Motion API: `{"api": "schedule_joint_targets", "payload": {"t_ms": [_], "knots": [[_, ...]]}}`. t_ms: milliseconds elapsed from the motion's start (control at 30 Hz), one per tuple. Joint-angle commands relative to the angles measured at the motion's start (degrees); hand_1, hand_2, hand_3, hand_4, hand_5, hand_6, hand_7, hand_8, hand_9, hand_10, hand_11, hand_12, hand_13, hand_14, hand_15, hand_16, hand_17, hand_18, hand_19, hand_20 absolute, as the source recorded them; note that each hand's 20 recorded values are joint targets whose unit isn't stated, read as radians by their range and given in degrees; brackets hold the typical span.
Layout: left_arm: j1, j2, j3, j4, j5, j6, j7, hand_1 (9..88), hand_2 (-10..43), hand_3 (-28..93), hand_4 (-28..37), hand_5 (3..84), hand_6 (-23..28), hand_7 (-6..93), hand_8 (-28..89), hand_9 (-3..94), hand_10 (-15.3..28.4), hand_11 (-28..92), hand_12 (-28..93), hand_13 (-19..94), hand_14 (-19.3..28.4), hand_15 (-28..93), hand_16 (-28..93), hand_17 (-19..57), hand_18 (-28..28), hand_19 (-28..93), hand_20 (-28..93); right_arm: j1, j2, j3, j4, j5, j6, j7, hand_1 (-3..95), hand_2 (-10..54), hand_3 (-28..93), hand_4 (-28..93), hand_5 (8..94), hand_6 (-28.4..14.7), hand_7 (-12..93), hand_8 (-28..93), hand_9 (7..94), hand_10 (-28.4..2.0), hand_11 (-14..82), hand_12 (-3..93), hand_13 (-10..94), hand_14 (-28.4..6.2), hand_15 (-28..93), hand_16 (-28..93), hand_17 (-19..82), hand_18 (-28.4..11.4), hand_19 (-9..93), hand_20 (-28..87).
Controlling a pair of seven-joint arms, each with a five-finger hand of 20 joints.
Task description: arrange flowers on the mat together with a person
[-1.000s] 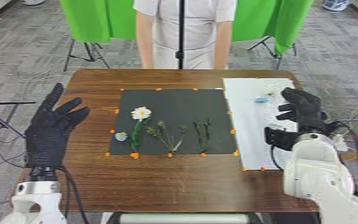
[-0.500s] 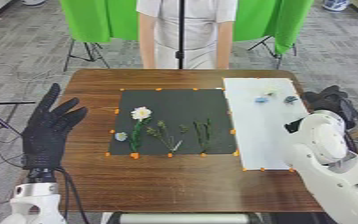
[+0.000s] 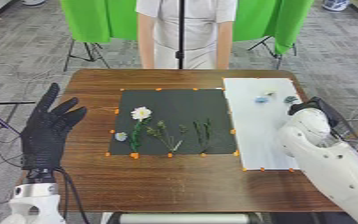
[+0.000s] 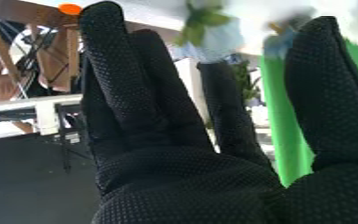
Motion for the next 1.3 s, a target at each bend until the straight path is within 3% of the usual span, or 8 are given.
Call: {"api": "schedule_joint_targets", "payload": {"t_ms": [33,233,367,467,533,867,1067,1300], "knots": [[-0.65,-0.25,0.48,-0.08,-0.25,0.02,-0.55,22.3,8.2,74,-27.0,29.5,4.4,11.0,-9,36.3,18.1,22,11,32,25.1,47,-7,2.2,28.4,77,-25,1.77,0.45,-1.52,2.86,1.98,-1.84,-0.78,36.3,-3.2,66,-21,44.7,-5.1,10,-10,61.4,-26.5,15.0,12.9,62,-22.7,54,7,23,-28.4,73,-3],[-0.34,-0.93,0.46,0.0,-0.44,-0.13,-0.88,22.3,8.2,74,-27.1,29.5,4.4,11.2,-9,36.3,18.1,22,11,32,25.1,47,-7,2.2,28.4,77,-25,3.34,-0.08,-5.83,5.6,-0.51,-2.5,-3.52,45.2,-7.2,69,-24,53.8,-3.3,13,-12,66.9,-22.0,15.0,12.4,69,-17.1,50,9,25,-28.1,73,-1],[-0.6,-1.0,0.87,0.2,-0.92,0.0,-0.71,22.3,8.2,74,-27.1,29.5,4.4,11.2,-9,36.3,18.1,22,11,32,25.1,47,-8,2.2,28.4,77,-25,2.35,-0.23,-7.21,6.43,-3.26,0.14,-4.57,59.7,-9.5,65,-27,66.1,-1.8,21,-4,79.8,-13.8,10.7,20.3,80,-8.4,42,20,33,-23.6,75,0],[-0.63,-1.23,0.59,0.27,-0.54,-0.54,-1.11,22.3,8.2,74,-27.0,29.5,4.4,11.2,-9,36.3,18.2,22,11,32,25.1,47,-7,2.2,28.4,77,-25,1.75,-0.09,-7.71,6.34,-4.9,1.78,-5.33,64.5,-9.5,61,-28,71.9,-1.1,27,-2,86.7,-10.0,6.5,27.0,84,-5.2,40,25,36,-20.2,75,0],[-0.6,-1.24,0.66,0.23,-0.67,-0.43,-1.05,22.3,8.1,74,-27.0,29.5,4.5,11.1,-9,36.3,18.1,22,11,32,25.1,47,-7,2.2,28.4,77,-25,1.18,-0.08,-7.25,5.76,-5.39,3.07,-5.7,66.5,-9.5,61,-28,75.8,-0.9,32,-2,91.5,-7.4,8.2,31.6,87,-4.1,41,26,40,-14.4,72,0],[0.11,-1.17,0.35,-0.09,-0.81,-0.15,-0.88,22.3,8.2,74,-27.0,29.6,4.4,11.1,-9,36.3,18.2,22,11,32,25.1,47,-8,2.1,28.4,77,-25,0.53,2.22,-6.36,-0.25,-12.46,8.78,-6.65,66.7,-9.5,63,-28,78.8,-1.5,33,-2,93.1,-6.9,9.9,33.5,87,-3.5,43,27,38,-9.8,75,6],[0.28,-0.8,0.19,-0.22,-1.04,0.19,-0.22,22.3,8.2,74,-27.1,29.6,4.5,11.1,-9,36.3,18.2,22,11,32,25.0,47,-8,2.1,28.4,77,-25,0.53,5.24,-4.79,-7.38,-14.7,11.09,-7.23,66.3,-9.5,64,-28,79.2,-1.7,33,-2,93.4,-6.7,10.1,34.3,88,-3.4,44,27,37,-8.2,79,3],[0.77,-1.45,-0.42,-0.52,-0.59,0.01,-1.03,22.3,8.2,74,-27.1,29.6,4.5,11.1,-9,36.2,18.1,22,11,32,25.0,47,-8,2.1,28.4,77,-25,0.29,6.48,-7.2,-16.99,-15.52,12.44,-13.89,66.0,-9.5,65,-28,79.2,-1.8,33,-1,93.5,-6.7,10.3,35.0,88,-3.5,44,27,37,-7.8,81,1]]}}
